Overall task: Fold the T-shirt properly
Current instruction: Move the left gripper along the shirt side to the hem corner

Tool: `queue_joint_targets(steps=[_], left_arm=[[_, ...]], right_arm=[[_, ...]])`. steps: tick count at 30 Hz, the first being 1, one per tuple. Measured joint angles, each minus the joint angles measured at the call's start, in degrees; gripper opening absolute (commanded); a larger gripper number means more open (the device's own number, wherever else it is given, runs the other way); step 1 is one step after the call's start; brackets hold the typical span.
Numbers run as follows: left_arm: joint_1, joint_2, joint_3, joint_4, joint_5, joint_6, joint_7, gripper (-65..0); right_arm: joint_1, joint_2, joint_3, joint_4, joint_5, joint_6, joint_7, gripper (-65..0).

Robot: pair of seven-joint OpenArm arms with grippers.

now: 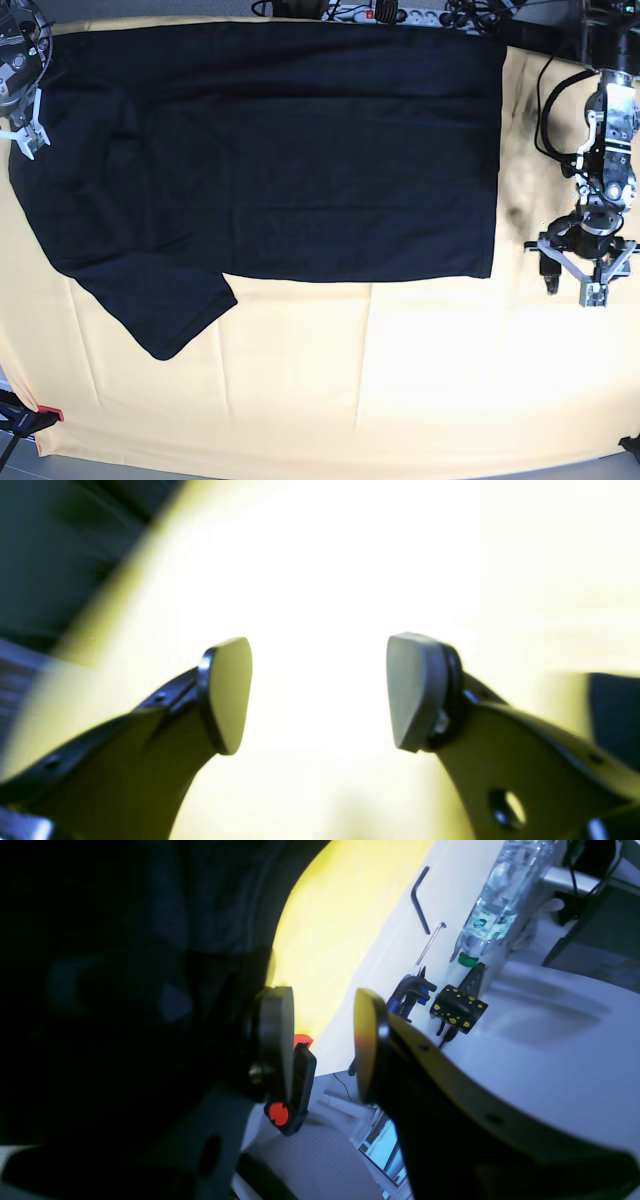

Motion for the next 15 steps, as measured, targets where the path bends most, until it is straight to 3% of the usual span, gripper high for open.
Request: queue_joint_targets(steps=[3,5,9,15], left_arm=[[-0.2,3.4,-5.5,-4.1,-12.2,-13.9,-0.3,-23.0],[-0.1,4.1,-6.1,-7.5,-15.9,-18.4,-0.3,-23.0],[0.0,5.2,-6.2,-12.5,-16.0,-15.8,0.1,-23.0],[-0.1,6.0,-4.7,-13.7,-16.8,-19.8,0.2,-23.0]], right_arm=[[0.0,0.0,0.0,0.0,0.0,0.0,-0.1,-42.3],[0.0,0.0,0.0,0.0,-0.9,0.0,0.0,-42.3],[0.0,0.0,0.0,0.0,-1.4,0.0,0.2,-42.3],[0.0,0.0,0.0,0.0,-1.4,0.0,0.4,-42.3]])
